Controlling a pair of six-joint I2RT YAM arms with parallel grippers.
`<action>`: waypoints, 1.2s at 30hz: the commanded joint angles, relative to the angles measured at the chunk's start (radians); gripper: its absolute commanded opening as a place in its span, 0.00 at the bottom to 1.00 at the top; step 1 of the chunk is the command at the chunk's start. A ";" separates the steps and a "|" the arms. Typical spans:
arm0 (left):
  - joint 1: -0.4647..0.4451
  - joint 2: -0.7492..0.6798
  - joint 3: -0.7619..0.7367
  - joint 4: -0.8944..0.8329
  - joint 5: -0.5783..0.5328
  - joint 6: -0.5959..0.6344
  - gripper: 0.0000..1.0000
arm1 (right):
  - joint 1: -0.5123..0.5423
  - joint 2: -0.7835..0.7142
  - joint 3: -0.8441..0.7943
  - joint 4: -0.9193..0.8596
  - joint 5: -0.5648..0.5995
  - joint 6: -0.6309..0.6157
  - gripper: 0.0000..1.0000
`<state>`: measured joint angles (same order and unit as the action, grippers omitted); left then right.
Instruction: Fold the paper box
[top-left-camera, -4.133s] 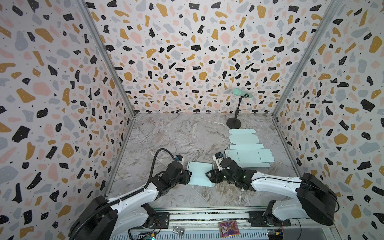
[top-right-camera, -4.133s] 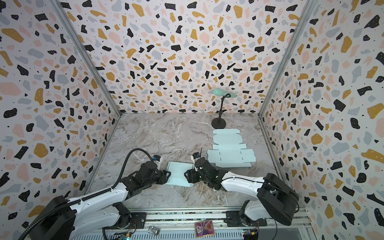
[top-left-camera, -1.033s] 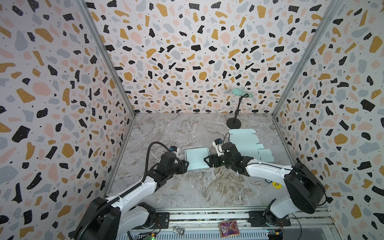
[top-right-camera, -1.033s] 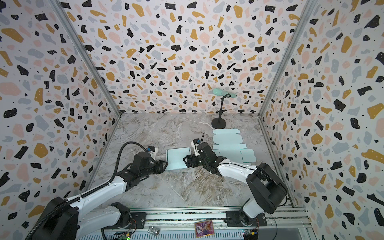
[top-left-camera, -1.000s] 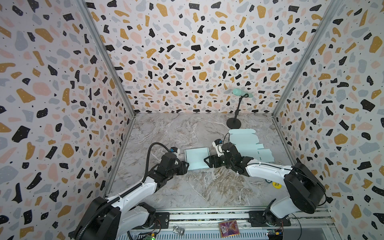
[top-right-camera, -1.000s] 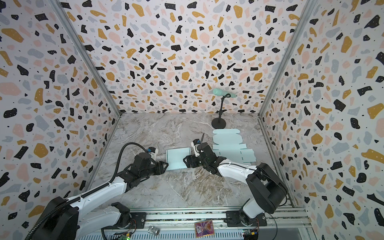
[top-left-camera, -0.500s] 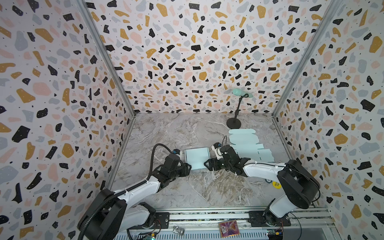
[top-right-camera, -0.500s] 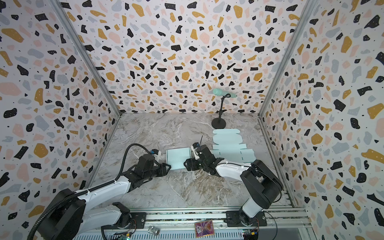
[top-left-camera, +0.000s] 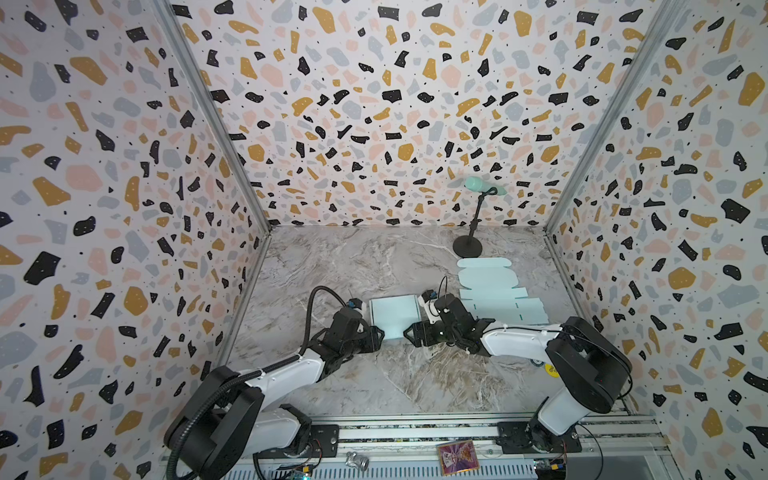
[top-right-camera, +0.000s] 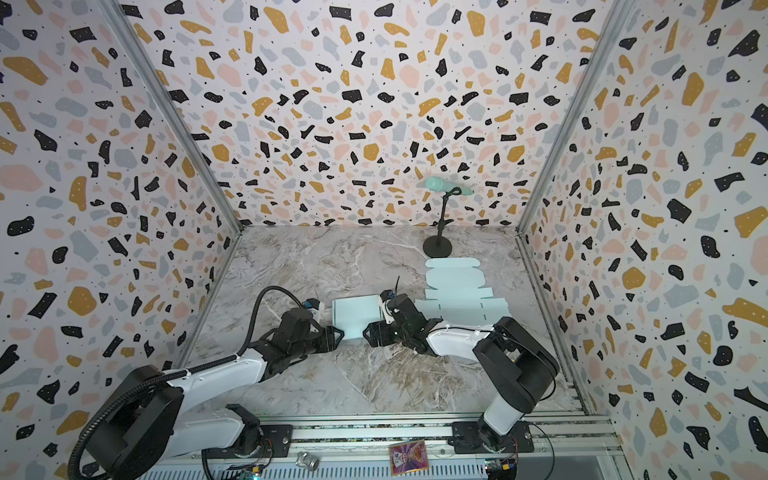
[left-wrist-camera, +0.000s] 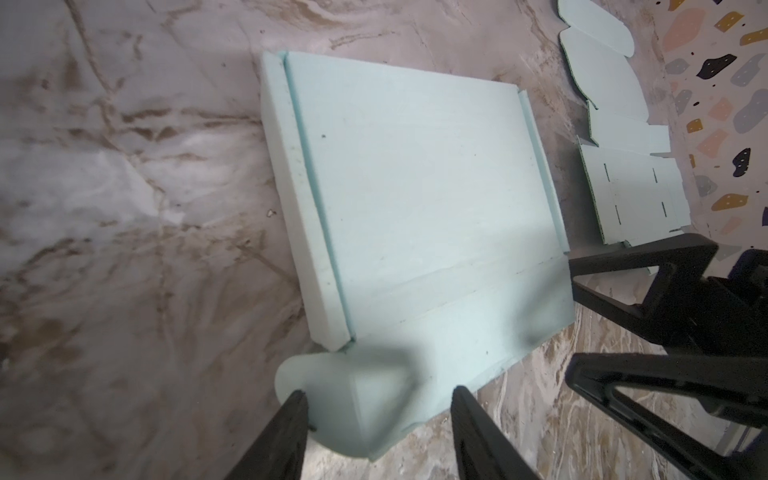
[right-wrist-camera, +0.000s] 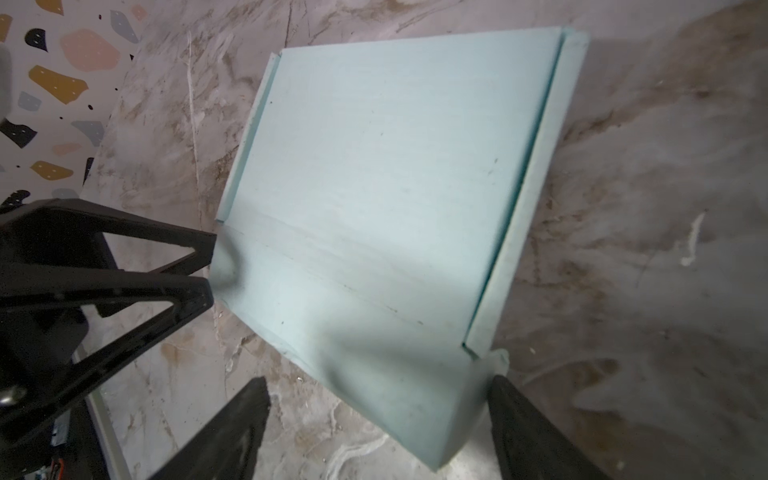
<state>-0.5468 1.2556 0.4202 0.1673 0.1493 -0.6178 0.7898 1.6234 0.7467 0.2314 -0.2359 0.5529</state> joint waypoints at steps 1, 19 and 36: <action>-0.008 0.003 -0.006 0.048 0.012 0.001 0.57 | 0.018 0.001 0.010 0.016 -0.021 0.015 0.83; -0.016 -0.010 -0.012 0.064 0.022 -0.013 0.54 | 0.037 0.005 0.026 0.016 -0.001 0.022 0.81; -0.016 -0.023 -0.005 0.050 0.022 -0.016 0.52 | 0.054 -0.006 0.043 0.009 0.013 0.016 0.79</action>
<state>-0.5575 1.2556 0.4168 0.1871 0.1520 -0.6254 0.8288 1.6409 0.7563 0.2386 -0.2203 0.5716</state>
